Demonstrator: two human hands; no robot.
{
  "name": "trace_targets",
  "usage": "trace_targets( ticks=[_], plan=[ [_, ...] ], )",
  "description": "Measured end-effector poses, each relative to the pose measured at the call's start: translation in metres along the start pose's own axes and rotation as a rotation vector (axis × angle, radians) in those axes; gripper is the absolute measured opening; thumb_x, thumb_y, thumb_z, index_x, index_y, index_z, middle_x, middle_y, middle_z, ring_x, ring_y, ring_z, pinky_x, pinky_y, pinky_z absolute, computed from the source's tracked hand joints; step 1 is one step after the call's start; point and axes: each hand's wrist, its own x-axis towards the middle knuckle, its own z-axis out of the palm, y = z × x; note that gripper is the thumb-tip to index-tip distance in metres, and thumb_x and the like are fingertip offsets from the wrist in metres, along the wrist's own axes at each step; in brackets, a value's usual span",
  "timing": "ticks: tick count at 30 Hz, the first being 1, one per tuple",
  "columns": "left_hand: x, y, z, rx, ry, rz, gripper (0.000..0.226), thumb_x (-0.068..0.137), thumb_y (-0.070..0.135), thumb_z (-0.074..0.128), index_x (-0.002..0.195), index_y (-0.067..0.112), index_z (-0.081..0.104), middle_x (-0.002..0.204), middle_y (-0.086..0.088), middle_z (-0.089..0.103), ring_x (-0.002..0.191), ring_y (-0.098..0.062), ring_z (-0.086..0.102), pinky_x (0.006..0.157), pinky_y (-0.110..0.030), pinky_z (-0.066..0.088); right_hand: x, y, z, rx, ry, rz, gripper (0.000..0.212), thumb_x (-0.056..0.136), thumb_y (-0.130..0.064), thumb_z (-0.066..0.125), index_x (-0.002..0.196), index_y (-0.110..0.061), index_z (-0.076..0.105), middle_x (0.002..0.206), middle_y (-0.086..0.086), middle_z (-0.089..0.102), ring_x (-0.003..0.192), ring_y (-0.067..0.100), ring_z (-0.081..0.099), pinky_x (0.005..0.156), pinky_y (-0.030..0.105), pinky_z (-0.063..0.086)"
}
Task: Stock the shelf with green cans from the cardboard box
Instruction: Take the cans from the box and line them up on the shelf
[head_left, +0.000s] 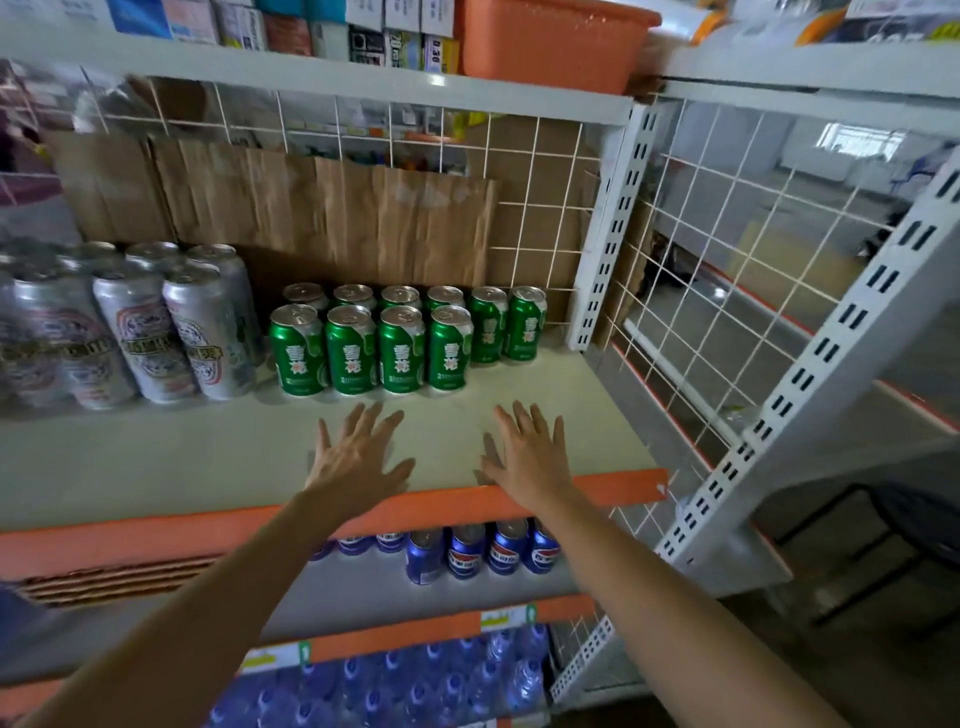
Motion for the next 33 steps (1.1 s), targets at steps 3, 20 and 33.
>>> trace_targets(
  ticks=[3, 20, 33],
  plan=[
    [-0.015, 0.011, -0.005, 0.031, 0.013, -0.008, 0.068, 0.09, 0.052, 0.046, 0.147, 0.026, 0.019, 0.157, 0.0, 0.011, 0.145, -0.02, 0.006, 0.114, -0.058, 0.004, -0.013, 0.005, -0.006, 0.009, 0.012, -0.039, 0.069, 0.094, -0.05, 0.04, 0.151, -0.023, 0.011, 0.158, 0.009, 0.009, 0.146, 0.03, 0.007, 0.116, 0.051, 0.004],
    [-0.201, 0.1, 0.014, 0.16, -0.037, -0.279, 0.074, 0.088, 0.051, 0.049, 0.148, 0.026, 0.013, 0.156, 0.001, 0.011, 0.145, -0.02, 0.008, 0.114, -0.055, 0.01, -0.15, 0.04, -0.003, 0.019, -0.12, -0.338, 0.073, 0.093, -0.046, 0.047, 0.151, -0.022, 0.009, 0.158, 0.011, 0.004, 0.145, 0.029, 0.01, 0.114, 0.046, 0.012],
    [-0.363, 0.063, 0.014, 0.082, 0.026, -0.667, 0.072, 0.087, 0.047, 0.054, 0.148, 0.026, 0.02, 0.154, -0.001, 0.018, 0.143, -0.021, 0.016, 0.112, -0.055, 0.016, -0.196, -0.07, 0.027, -0.009, -0.297, -0.705, 0.075, 0.094, -0.046, 0.046, 0.151, -0.023, 0.002, 0.158, 0.012, 0.0, 0.145, 0.031, 0.005, 0.115, 0.044, 0.015]
  ],
)
